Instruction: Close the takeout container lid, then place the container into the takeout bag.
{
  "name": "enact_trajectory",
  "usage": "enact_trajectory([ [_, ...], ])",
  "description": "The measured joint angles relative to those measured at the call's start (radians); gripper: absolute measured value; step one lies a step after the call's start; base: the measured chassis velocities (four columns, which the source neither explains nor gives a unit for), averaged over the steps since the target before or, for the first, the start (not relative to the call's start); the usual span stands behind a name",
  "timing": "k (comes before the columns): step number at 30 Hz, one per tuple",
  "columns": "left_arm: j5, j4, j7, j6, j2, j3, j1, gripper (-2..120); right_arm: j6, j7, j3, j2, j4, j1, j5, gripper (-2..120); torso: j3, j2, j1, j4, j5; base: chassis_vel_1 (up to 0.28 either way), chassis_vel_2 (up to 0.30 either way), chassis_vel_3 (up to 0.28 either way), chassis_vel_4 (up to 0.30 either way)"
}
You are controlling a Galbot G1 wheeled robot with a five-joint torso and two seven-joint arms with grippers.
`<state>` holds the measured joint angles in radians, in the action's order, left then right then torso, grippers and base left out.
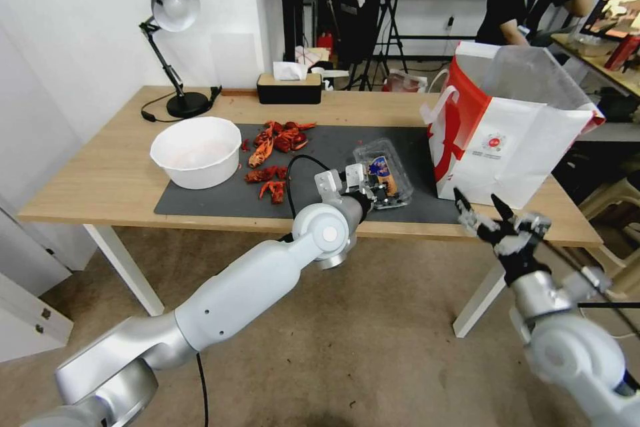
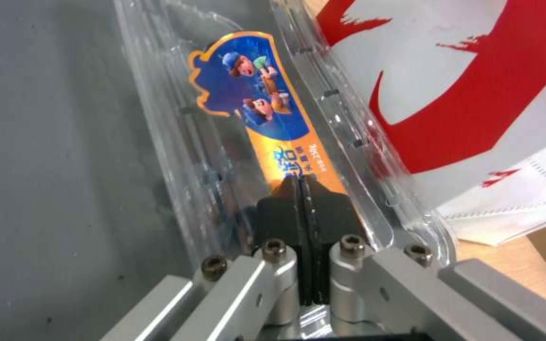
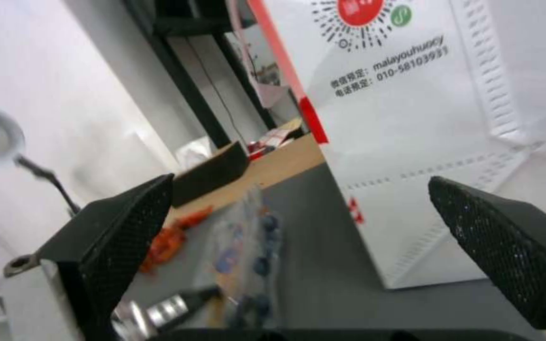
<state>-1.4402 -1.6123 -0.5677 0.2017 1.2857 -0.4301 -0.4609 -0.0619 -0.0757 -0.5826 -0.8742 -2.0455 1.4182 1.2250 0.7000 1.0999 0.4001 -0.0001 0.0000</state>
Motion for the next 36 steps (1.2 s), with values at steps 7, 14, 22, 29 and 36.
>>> enact_trajectory([
  [7, 0.003, -0.001, 0.003, -0.001, -0.004, 0.002, -0.008, 0, 0.210, -0.124, 0.046, 0.014, 0.014, -0.192, 0.309, 100, 0.000, 0.000, 0.000, 0.0002, 0.0000, 0.000, 0.000, 0.000, 0.000],
  [14, 0.006, 0.004, 0.005, -0.002, -0.001, 0.000, -0.007, 0, 0.325, -0.230, 0.105, 0.002, 0.067, -0.358, 0.384, 100, 0.000, 0.000, 0.000, 0.0003, -0.0001, 0.000, 0.000, 0.000, 0.000],
  [22, 0.009, 0.005, 0.009, -0.005, -0.001, -0.006, -0.005, 0, 0.571, -0.358, 0.151, 0.013, 0.122, -0.467, 0.434, 100, 0.000, 0.000, 0.000, 0.0001, 0.0000, 0.000, 0.000, 0.000, 0.000],
  [29, 0.011, 0.013, 0.014, -0.009, 0.003, -0.019, 0.002, 0, 0.681, -0.433, 0.217, -0.009, 0.177, -0.572, 0.487, 100, 0.000, 0.000, 0.000, 0.0002, 0.0001, 0.000, 0.000, 0.000, 0.000],
  [36, 0.012, 0.014, 0.015, -0.012, 0.002, -0.020, 0.006, 0, 0.713, -0.463, 0.297, -0.031, 0.251, -0.680, 0.474, 100, 0.000, 0.000, 0.000, 0.0001, -0.0001, 0.000, 0.000, 0.000, 0.000],
])
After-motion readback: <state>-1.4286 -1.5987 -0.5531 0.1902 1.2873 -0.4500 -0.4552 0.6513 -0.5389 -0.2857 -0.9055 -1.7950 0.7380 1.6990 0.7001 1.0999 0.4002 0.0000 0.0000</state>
